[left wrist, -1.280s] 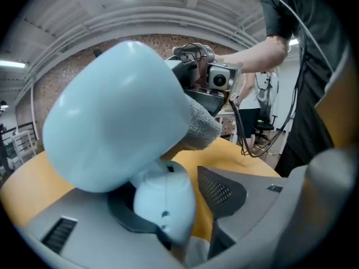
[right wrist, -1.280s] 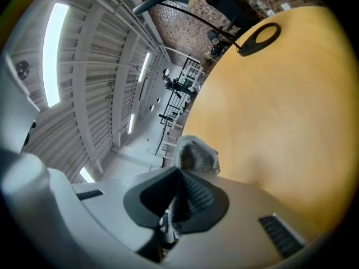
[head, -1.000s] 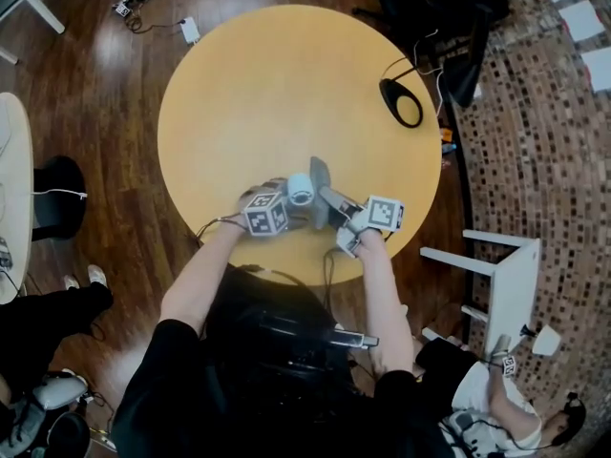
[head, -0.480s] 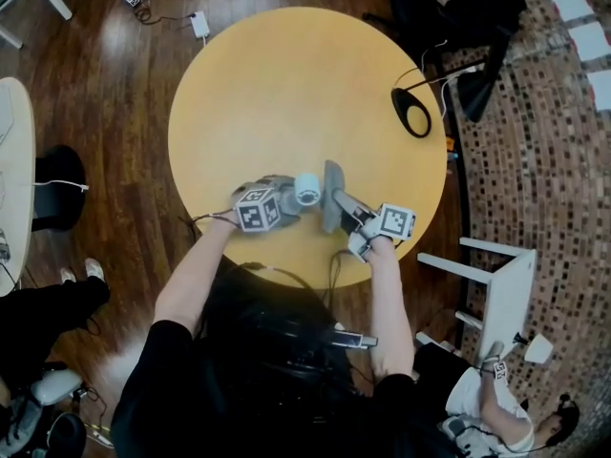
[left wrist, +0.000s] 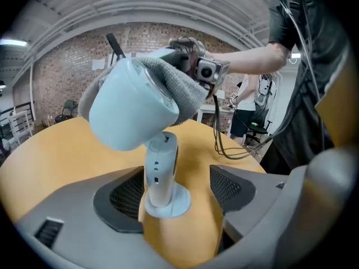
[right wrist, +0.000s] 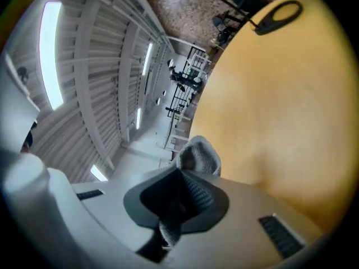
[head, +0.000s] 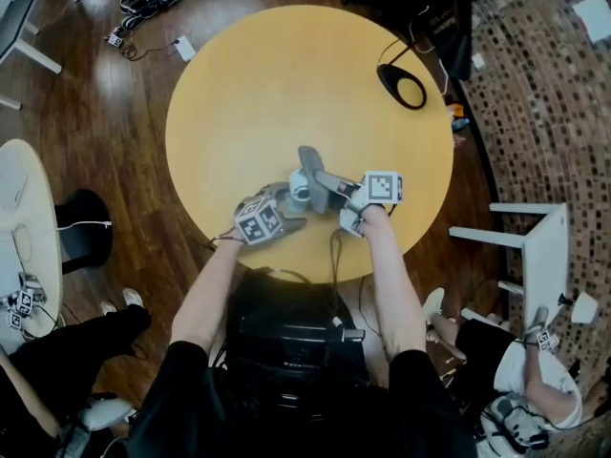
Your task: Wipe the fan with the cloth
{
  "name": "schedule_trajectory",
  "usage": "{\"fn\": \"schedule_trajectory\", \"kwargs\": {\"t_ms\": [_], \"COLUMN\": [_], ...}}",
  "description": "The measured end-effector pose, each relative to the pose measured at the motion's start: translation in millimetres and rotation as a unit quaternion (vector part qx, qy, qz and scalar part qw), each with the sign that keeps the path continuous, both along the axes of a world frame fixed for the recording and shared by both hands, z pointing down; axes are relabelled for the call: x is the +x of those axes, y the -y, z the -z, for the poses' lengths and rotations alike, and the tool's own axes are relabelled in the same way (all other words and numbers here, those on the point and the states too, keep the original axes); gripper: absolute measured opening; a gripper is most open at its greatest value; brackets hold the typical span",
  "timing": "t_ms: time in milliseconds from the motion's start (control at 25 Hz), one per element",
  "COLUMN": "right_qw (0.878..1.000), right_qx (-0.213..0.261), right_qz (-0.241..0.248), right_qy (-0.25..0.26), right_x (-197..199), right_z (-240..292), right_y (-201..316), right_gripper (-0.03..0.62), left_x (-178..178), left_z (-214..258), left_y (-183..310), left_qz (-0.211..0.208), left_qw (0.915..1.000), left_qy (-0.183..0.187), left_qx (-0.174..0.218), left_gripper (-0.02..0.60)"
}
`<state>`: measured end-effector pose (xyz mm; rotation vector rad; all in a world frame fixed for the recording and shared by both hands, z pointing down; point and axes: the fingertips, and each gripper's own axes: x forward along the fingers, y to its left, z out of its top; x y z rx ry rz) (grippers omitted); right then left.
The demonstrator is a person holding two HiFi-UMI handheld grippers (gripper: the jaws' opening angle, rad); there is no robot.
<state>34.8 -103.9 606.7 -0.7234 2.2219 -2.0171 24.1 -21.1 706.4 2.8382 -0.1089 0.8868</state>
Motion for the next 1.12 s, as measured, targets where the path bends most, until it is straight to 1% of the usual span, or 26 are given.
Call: {"fn": "schedule_trajectory", "kwargs": {"t_ms": [40, 80, 160, 240, 400, 440, 520, 560, 600, 680, 720, 760, 800, 840, 960, 1000, 1040, 1120], "right_qw": [0.999, 0.999, 0.997, 0.996, 0.995, 0.995, 0.993, 0.992, 0.992, 0.993, 0.992, 0.992, 0.992, 0.994, 0.997, 0.997, 0.997, 0.996], "right_qx": [-0.006, -0.009, -0.024, -0.041, -0.056, -0.056, -0.055, -0.050, -0.037, 0.006, 0.026, 0.039, 0.040, 0.031, -0.007, -0.015, -0.022, -0.037], "right_qz": [-0.022, -0.041, -0.069, -0.082, -0.087, -0.081, -0.066, -0.068, -0.080, -0.113, -0.121, -0.121, -0.115, -0.106, -0.080, -0.075, -0.068, -0.041], "right_qy": [0.024, 0.034, 0.028, 0.017, 0.009, -0.012, -0.077, -0.094, -0.088, -0.034, -0.006, 0.016, 0.027, 0.026, 0.008, 0.000, -0.018, -0.070], "right_x": [4, 9, 17, 14, -12, -8, 10, 20, 28, 37, 39, 38, 35, 30, 11, 6, 2, 0], "right_z": [-4, -11, -32, -54, -90, -100, -118, -119, -112, -82, -66, -55, -51, -54, -84, -96, -109, -136], "right_y": [-1, -3, -12, -26, -50, -53, -61, -61, -58, -43, -36, -32, -30, -33, -54, -61, -69, -85], "right_gripper": [0.026, 0.026, 0.028, 0.026, 0.026, 0.026, 0.027, 0.026, 0.026, 0.026, 0.026, 0.027, 0.026, 0.026, 0.027, 0.026, 0.026, 0.026], "left_x": [0, 1, 2, 0, -10, -9, -5, -4, -6, -11, -14, -16, -17, -18, -21, -21, -19, -15], "left_z": [2, 4, 7, 10, 13, 13, 15, 16, 17, 20, 24, 30, 38, 46, 64, 68, 71, 75], "left_y": [1, 2, 3, 3, -1, -1, 0, 0, 1, 2, 3, 5, 8, 11, 19, 20, 22, 25], "left_qz": [0.002, 0.005, 0.012, 0.023, 0.031, 0.034, 0.048, 0.055, 0.061, 0.074, 0.085, 0.100, 0.119, 0.140, 0.193, 0.205, 0.216, 0.239], "left_qw": [1.0000, 1.0000, 0.9999, 0.9996, 0.9987, 0.9983, 0.9972, 0.9964, 0.9958, 0.9940, 0.9922, 0.9893, 0.9847, 0.9783, 0.9541, 0.9476, 0.9429, 0.9364], "left_qy": [0.002, 0.003, 0.002, 0.001, 0.014, 0.016, 0.012, 0.010, 0.010, 0.007, -0.001, -0.015, -0.035, -0.060, -0.131, -0.146, -0.154, -0.155], "left_qx": [-0.001, -0.002, -0.006, -0.016, -0.039, -0.044, -0.057, -0.063, -0.068, -0.081, -0.091, -0.106, -0.123, -0.141, -0.187, -0.197, -0.202, -0.205], "left_gripper": [0.364, 0.364, 0.364, 0.364, 0.364, 0.364, 0.364, 0.364, 0.364, 0.364, 0.364, 0.364, 0.364, 0.364, 0.364, 0.364, 0.364, 0.363]}}
